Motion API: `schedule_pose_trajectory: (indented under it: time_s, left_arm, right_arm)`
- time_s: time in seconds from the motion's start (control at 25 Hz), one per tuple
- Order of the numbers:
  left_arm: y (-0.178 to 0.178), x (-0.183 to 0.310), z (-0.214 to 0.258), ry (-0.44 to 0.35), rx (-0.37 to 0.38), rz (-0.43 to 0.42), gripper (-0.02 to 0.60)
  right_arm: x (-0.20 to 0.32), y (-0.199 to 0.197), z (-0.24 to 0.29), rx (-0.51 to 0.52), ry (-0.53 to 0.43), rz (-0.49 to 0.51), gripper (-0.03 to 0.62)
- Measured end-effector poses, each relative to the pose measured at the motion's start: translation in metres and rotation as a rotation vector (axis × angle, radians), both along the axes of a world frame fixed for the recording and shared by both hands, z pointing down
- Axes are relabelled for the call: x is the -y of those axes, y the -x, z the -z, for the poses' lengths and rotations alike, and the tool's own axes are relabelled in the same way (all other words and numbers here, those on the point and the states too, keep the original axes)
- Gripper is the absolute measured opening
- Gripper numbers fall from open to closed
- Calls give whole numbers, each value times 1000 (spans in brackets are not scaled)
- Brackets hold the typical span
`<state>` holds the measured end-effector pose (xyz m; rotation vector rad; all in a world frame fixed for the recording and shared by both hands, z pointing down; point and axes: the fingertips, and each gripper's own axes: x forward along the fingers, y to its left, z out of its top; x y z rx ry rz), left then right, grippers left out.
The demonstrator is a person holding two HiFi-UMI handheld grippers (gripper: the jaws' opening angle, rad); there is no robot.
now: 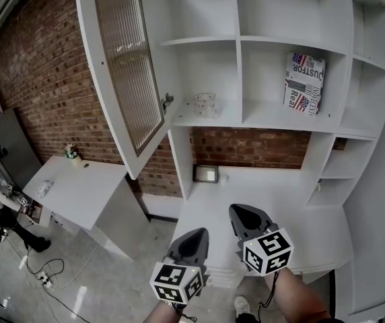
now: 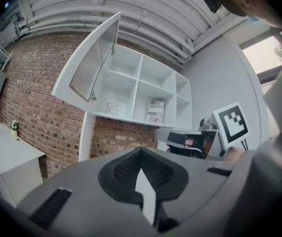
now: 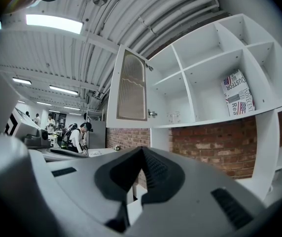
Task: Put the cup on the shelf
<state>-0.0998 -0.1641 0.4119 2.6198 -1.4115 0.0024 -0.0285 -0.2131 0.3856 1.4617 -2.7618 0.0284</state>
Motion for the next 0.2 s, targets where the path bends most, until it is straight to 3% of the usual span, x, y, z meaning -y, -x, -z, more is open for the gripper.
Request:
schedule_pose_trajectory:
  time_s: [0.2]
  left_arm:
    - [0, 0, -1, 0, -1, 5, 3]
  right_arm:
    - [0, 0, -1, -2, -1, 5, -2]
